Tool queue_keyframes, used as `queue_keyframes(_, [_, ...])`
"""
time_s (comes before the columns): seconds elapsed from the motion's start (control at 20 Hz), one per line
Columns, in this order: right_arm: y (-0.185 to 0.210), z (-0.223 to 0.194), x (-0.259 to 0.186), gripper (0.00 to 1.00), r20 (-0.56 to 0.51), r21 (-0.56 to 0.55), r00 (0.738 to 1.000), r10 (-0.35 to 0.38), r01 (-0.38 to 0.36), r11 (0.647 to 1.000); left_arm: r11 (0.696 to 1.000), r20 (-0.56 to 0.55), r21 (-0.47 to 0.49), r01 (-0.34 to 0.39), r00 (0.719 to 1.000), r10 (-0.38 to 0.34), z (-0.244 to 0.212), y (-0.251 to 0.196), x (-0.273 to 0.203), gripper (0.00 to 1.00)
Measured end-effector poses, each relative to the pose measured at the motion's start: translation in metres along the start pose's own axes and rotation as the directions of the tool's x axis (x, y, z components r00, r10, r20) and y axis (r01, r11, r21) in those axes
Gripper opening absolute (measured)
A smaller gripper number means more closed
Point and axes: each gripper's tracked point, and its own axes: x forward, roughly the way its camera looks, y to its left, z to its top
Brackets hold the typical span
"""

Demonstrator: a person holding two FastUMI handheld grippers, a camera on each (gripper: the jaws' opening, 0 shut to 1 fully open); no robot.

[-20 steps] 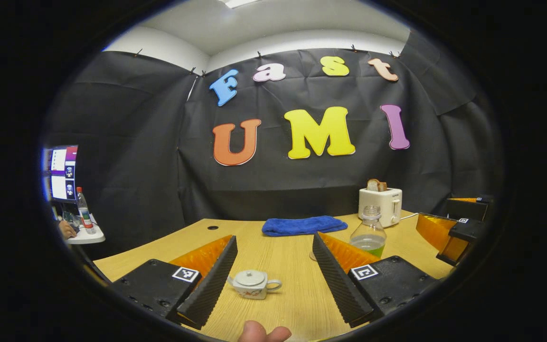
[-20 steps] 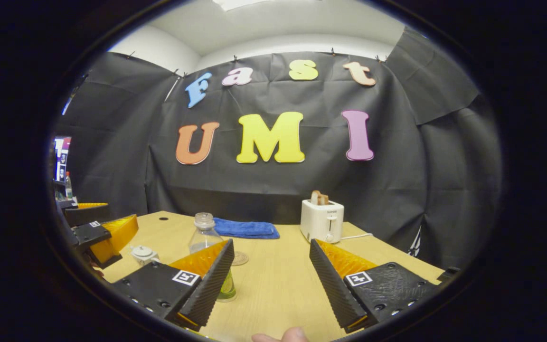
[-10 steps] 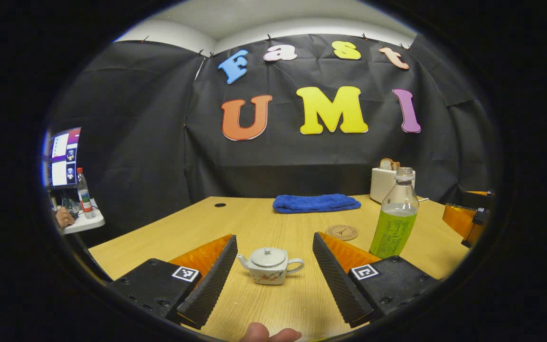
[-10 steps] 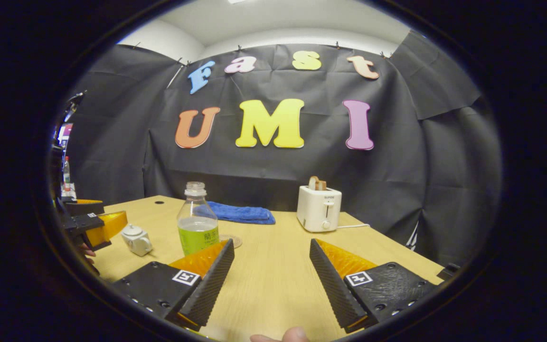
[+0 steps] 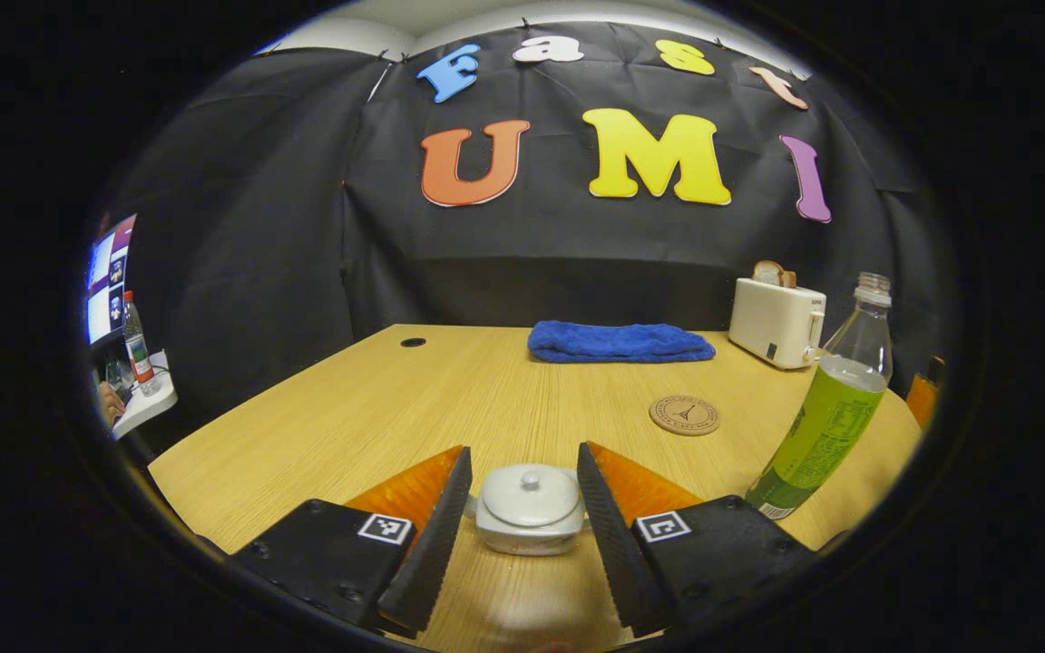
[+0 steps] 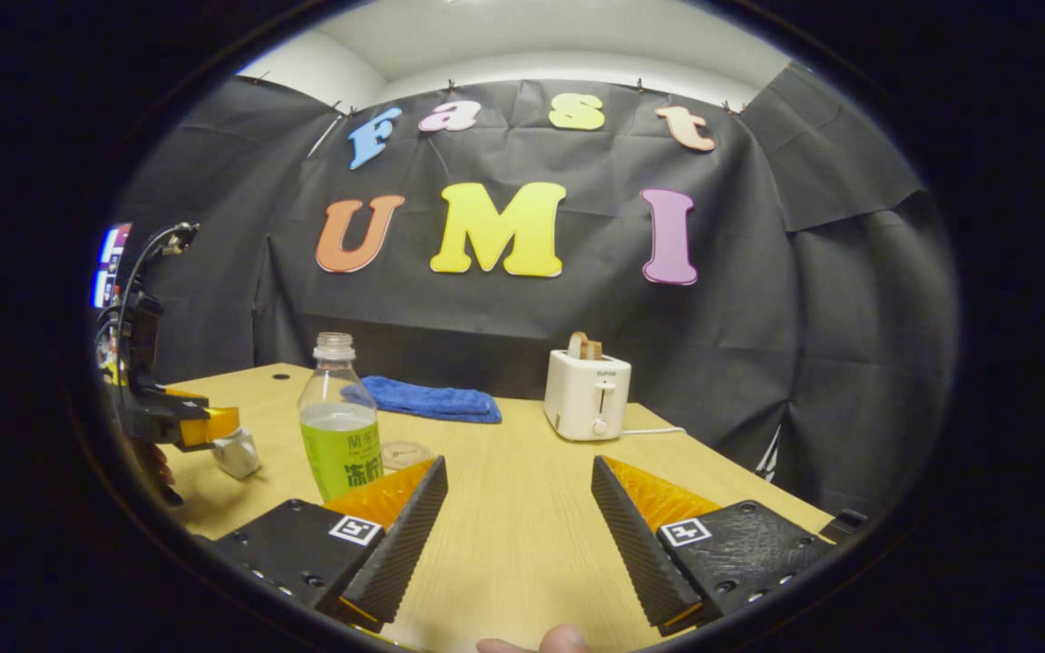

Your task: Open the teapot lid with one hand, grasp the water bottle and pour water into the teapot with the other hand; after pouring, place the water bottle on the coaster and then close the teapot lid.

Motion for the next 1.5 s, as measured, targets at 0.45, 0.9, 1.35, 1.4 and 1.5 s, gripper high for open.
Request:
queue_keyframes(0.45, [0.022,0.001,0.006,0.95,0.003,-0.013,0.999,0.053,-0.053,0.999,0.999,-0.005,0.034,-0.016,1.0,0.016,0.006,-0.001,0.006,0.27])
queue_keyframes(0.9, [0.065,-0.003,-0.007,0.96,0.0,0.002,0.983,0.185,-0.185,0.983,1.0,0.032,0.021,0.0,0.999,-0.001,0.019,0.0,-0.001,0.03])
queue_keyframes(1.35, [0.114,-0.021,0.008,0.95,-0.057,0.043,0.963,0.263,-0.261,0.964,0.998,0.147,0.023,0.058,0.987,-0.06,0.054,0.003,-0.046,0.03])
queue_keyframes(1.4, [0.119,-0.024,0.012,0.97,-0.065,0.046,0.962,0.264,-0.261,0.964,0.998,0.152,0.026,0.056,0.987,-0.059,0.055,0.004,-0.051,0.03])
queue_keyframes(1.5, [0.128,-0.031,0.022,0.96,-0.086,0.055,0.96,0.265,-0.261,0.964,0.998,0.162,0.03,0.062,0.985,-0.066,0.054,0.007,-0.059,0.03])
